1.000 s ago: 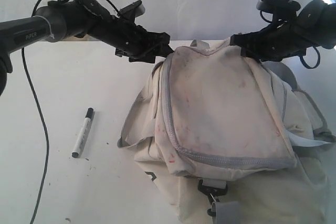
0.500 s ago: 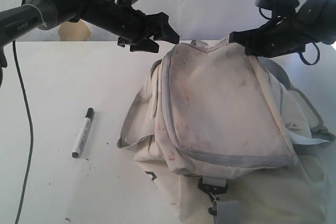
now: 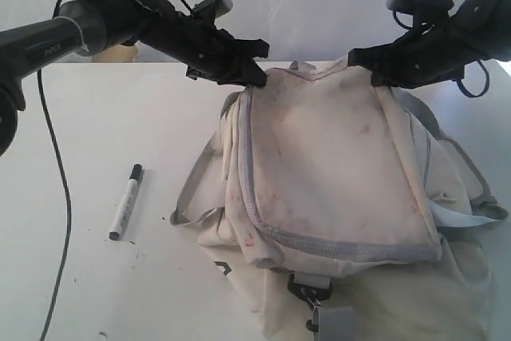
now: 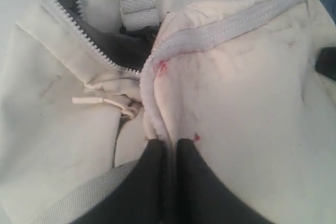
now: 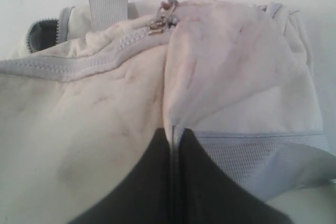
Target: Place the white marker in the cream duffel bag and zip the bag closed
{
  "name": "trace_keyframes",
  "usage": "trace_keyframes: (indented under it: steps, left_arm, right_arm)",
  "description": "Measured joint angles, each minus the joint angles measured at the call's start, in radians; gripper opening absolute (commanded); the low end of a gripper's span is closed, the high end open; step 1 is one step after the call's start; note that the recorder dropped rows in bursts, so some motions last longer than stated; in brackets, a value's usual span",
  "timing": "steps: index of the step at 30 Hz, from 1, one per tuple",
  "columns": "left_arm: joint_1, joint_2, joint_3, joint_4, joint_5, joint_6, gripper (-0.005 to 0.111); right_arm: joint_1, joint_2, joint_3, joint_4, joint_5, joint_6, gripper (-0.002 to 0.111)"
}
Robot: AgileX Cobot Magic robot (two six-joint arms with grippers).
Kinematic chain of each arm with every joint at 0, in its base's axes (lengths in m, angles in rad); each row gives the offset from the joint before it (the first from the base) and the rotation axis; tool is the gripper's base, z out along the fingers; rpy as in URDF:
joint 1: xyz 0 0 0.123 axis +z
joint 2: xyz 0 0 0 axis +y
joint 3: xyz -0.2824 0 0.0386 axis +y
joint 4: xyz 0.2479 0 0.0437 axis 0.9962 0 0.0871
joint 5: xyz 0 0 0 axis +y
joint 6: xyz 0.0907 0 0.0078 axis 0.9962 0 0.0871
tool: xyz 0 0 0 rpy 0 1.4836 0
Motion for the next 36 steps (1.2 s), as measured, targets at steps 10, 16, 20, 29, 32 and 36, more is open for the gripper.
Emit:
trace_keyframes:
  steps: [10, 16, 20, 29, 32, 36]
  left_arm:
    - [0.119, 0.001, 0.000, -0.105, 0.266, -0.086, 0.000]
    - [0.119, 0.001, 0.000, -0.049, 0.278, -0.075, 0.002]
    - [0.126, 0.001, 0.000, -0.009, 0.278, -0.073, 0.019]
    - [0.135, 0.001, 0.000, -0.006, 0.264, -0.043, 0.062]
    - [0.135, 0.001, 0.000, -0.059, 0.260, -0.021, 0.067]
    - [0.135, 0.003, 0.000, -0.148, 0.252, 0.037, 0.069]
  right_arm:
    - [0.015, -0.076, 0.000, 0.028, 0.099, -0.203, 0.000]
    - [0.018, -0.076, -0.001, 0.040, 0.120, -0.104, 0.026]
    - [0.012, -0.076, -0.033, 0.020, 0.133, -0.070, 0.044]
    - [0.006, -0.064, -0.159, 0.016, 0.202, 0.022, 0.038]
    - [0.006, -0.039, -0.194, 0.031, 0.205, 0.027, 0.038]
    - [0.009, 0.010, -0.253, 0.049, 0.233, 0.013, 0.038]
